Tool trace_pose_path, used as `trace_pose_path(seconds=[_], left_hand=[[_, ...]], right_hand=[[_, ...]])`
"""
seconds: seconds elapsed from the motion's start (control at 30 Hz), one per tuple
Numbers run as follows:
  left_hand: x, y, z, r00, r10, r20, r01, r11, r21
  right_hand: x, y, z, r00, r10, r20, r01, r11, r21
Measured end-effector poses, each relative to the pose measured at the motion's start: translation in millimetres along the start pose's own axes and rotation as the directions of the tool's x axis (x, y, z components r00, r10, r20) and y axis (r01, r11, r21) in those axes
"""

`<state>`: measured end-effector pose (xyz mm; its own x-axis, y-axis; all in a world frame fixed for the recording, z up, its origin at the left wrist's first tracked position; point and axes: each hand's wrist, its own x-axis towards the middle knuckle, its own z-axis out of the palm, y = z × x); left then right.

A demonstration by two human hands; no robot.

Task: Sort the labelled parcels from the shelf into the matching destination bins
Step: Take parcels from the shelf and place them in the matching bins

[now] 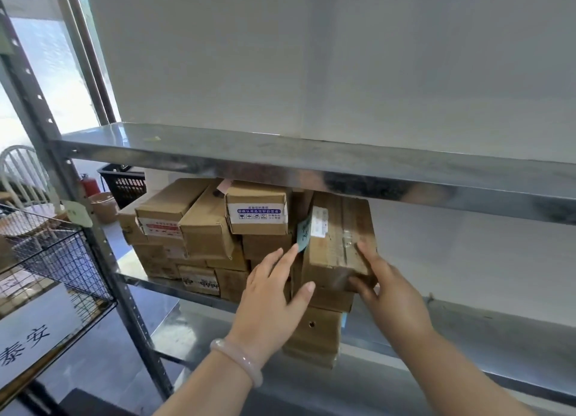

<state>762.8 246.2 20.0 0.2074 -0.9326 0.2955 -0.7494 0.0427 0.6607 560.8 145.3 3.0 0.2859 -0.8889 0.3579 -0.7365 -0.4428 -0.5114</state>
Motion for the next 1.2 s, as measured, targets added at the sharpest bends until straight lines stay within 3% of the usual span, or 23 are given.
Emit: trace_pose_path(seconds=[0.2,0.33,0.43,0.53,0.6,0.7,0.77,0.83,0.9,0.97,1.1,1.2], left_hand=[[-9.5,15.7,-3.8,0.98,-0.099,0.174,0.159,0.911,-0.381],[-30.2,7.1,-16.1,0.974,-0.137,0.181,0.214,0.817,-0.535],[-47.8,-12.5,-33.9,0.961,-0.154,0.229,0.272,0.674,-0.687],[-62.6,-29.6,-51.0,0.944,-0.191,0.27,0.331,0.576,-0.747],[-69.8,-38.9,-63.0,0.952,-0.204,0.228,0.306,0.599,-0.74],[-78.7,-49.7,-87.1,0.97,-0.219,0.105,0.231,0.696,-0.68],[-86.6,-54.9,-104.8,0.98,-0.177,0.086,0.188,0.707,-0.682],[-96.0,-63.8,-119.4,0.977,-0.18,0.113,0.204,0.648,-0.734],[-104.1,-78.6,-132.4,0.959,-0.25,0.135,0.249,0.509,-0.824],[-111.6,-97.2,-148.0,0.931,-0.353,0.097,0.231,0.361,-0.904],[-129.4,-132.6,-184.9,0.849,-0.527,-0.03,0.104,0.222,-0.969],[-146.3,-157.4,-210.5,0.843,-0.538,-0.02,0.047,0.112,-0.993]], right_hand=[[-77.0,-29.5,-18.1,0.997,-0.068,-0.035,0.07,0.996,0.06],[-104.6,-59.6,-20.7,0.999,-0.031,-0.026,0.036,0.977,0.212],[-111.7,-89.0,-17.3,0.991,0.126,0.046,-0.128,0.788,0.602],[-107.8,-118.0,-13.2,0.964,0.156,0.213,-0.264,0.555,0.789],[-106.3,-137.0,-5.8,0.973,0.118,0.2,-0.231,0.575,0.785],[-106.1,-162.3,13.4,0.994,0.076,0.082,-0.109,0.818,0.565],[-107.9,-184.3,27.9,0.999,-0.01,0.046,-0.008,0.93,0.367],[-113.5,-209.4,42.8,0.986,-0.162,0.033,0.154,0.973,0.169],[-121.5,-231.0,59.8,0.944,-0.328,0.027,0.326,0.944,0.058],[-127.7,-250.7,74.4,0.892,-0.449,0.057,0.444,0.893,0.076],[-128.1,-282.7,90.4,0.804,-0.591,0.074,0.554,0.788,0.269],[-121.8,-306.3,99.6,0.86,-0.509,0.012,0.456,0.779,0.43]])
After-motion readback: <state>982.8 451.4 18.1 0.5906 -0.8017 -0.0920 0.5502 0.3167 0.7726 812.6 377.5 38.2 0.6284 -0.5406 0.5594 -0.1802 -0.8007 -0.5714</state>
